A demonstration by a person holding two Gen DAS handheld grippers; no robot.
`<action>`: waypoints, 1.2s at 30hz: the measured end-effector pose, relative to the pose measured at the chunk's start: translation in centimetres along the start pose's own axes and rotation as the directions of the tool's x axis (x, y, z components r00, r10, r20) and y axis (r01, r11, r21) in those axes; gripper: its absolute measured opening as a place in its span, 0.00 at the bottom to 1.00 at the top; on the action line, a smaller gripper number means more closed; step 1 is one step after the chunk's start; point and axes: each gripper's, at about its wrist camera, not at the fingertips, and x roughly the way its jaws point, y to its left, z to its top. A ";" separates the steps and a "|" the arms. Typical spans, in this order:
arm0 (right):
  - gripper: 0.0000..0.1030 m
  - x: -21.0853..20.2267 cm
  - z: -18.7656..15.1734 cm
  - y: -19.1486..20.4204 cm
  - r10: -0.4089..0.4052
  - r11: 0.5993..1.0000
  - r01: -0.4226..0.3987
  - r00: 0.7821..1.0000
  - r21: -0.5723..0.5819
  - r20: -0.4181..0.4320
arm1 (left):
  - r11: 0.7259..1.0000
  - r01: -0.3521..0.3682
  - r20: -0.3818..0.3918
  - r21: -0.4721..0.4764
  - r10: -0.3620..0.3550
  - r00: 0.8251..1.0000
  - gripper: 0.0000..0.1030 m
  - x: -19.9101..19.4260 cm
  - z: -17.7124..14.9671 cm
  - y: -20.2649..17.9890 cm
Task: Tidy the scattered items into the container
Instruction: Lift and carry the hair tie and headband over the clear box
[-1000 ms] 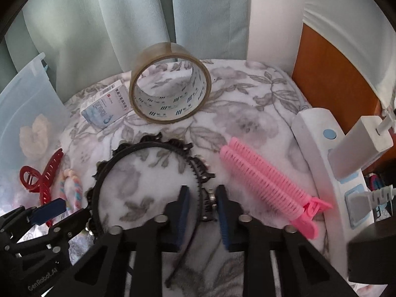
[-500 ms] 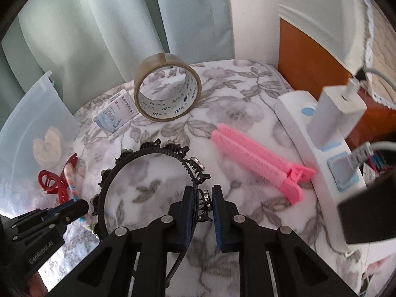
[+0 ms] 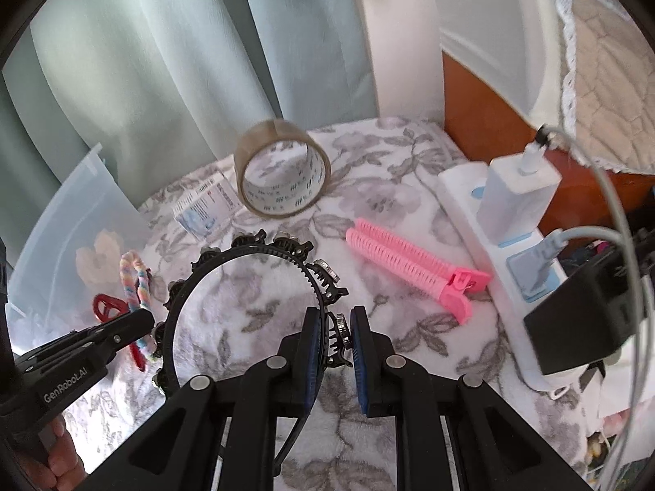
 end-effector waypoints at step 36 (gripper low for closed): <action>0.16 -22.6 8.1 8.6 0.114 0.992 -0.074 0.884 -0.105 0.453 | 0.997 0.039 0.430 -0.060 -0.009 0.903 0.06 -23.7 2.6 1.1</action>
